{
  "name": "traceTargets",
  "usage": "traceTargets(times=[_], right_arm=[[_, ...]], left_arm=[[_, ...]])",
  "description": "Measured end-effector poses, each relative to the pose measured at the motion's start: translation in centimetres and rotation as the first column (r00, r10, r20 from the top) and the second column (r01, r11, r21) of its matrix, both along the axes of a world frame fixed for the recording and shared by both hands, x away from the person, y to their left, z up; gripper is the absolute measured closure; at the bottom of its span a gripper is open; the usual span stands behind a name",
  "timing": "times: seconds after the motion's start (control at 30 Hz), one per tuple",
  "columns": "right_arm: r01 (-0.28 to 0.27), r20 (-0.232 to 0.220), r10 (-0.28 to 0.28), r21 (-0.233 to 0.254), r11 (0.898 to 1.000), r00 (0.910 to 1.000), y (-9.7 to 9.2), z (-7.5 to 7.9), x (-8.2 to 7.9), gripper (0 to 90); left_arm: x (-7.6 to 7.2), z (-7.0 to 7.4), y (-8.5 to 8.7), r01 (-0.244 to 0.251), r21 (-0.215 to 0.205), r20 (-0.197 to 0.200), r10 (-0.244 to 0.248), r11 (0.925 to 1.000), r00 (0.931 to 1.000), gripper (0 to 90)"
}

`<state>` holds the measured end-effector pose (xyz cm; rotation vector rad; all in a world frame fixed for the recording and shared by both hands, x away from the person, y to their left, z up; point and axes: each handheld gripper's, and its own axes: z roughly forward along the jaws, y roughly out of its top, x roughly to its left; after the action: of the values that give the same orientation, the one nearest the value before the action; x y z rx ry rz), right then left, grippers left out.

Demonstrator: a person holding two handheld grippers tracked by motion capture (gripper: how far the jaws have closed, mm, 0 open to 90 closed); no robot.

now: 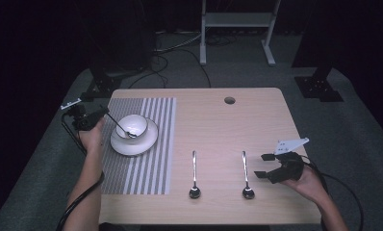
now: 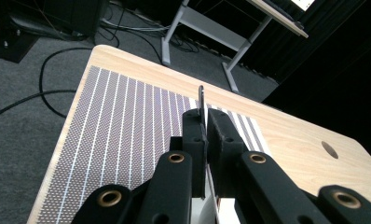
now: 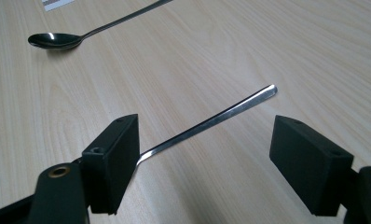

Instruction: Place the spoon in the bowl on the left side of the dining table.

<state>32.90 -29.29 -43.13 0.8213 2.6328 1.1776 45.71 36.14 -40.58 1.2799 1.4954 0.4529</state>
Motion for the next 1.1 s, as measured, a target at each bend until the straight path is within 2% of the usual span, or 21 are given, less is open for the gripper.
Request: traceTargets(times=[0.17, 0.33, 0.47, 0.57, 0.6, 0.7, 0.73, 0.83, 0.9, 0.93, 1.03, 1.1], right_arm=[[-0.001, 0.002, 0.001, -0.005, 1.0, 1.0, 0.1, 0.0, -0.1, 22.9], [0.003, -0.001, -0.003, -0.006, 1.0, 1.0, 0.1, 0.0, -0.3, 22.9], [0.003, -0.002, -0.003, -0.005, 1.0, 1.0, 0.1, -0.1, -0.2, 22.9], [0.006, -0.008, -0.006, -0.006, 1.0, 0.9999, 0.1, -0.2, -0.1, 22.9], [0.008, -0.01, -0.009, -0.008, 1.0, 0.9999, 0.1, -0.3, 0.0, 22.9], [0.017, -0.016, -0.017, -0.008, 1.0, 0.9997, 0.0, -0.4, 0.2, 22.3], [0.024, -0.019, -0.025, -0.007, 1.0, 0.9995, -0.1, -0.5, 0.3, 22.2], [0.032, -0.02, -0.032, -0.004, 0.999, 0.9993, -0.3, -0.5, 0.2, 21.5], [0.043, -0.014, -0.043, -0.005, 0.999, 0.999, -0.6, -0.4, 0.0, 21.4], [0.043, -0.014, -0.043, -0.005, 0.999, 0.999, -0.6, -0.4, 0.0, 21.4], [0.059, -0.011, -0.059, 0.003, 0.998, 0.9982, -1.1, -0.4, -0.1, 21.2], [0.07, -0.013, -0.07, 0.004, 0.998, 0.9975, -1.4, -0.4, 0.0, 20.9]], left_arm=[[0.0, -0.1, -0.1, 0.016, 0.017, -0.004, -0.016, 0.9997, 0.9999, 84.2], [0.0, -0.4, -0.1, 0.038, 0.054, -0.024, -0.037, 0.9978, 0.999, 75.4], [-0.2, -0.5, 0.1, 0.047, 0.059, -0.03, -0.045, 0.9972, 0.9985, 70.0], [-0.4, -0.6, 0.3, 0.06, 0.037, -0.041, -0.058, 0.9975, 0.9975, 64.9], [-0.6, -0.6, 0.4, 0.063, 0.043, -0.037, -0.061, 0.9971, 0.9975, 61.2], [-1.1, -0.5, 0.6, 0.078, 0.071, -0.038, -0.076, 0.9944, 0.9964, 58.9], [-1.2, -0.5, 0.6, 0.077, 0.072, -0.04, -0.074, 0.9944, 0.9964, 55.2], [-1.7, -0.5, 0.8, 0.08, 0.066, -0.033, -0.078, 0.9946, 0.9964, 51.8], [-1.9, -0.5, 0.9, 0.08, 0.062, -0.032, -0.078, 0.9949, 0.9964, 45.1], [-2.0, -0.5, 0.9, 0.084, 0.064, -0.03, -0.082, 0.9944, 0.9962, 45.1], [-2.4, -0.5, 0.8, 0.098, 0.118, -0.045, -0.094, 0.9882, 0.9946, 38.3], [-2.8, -0.5, 0.7, 0.121, 0.159, -0.05, -0.114, 0.9798, 0.9922, 36.3]])
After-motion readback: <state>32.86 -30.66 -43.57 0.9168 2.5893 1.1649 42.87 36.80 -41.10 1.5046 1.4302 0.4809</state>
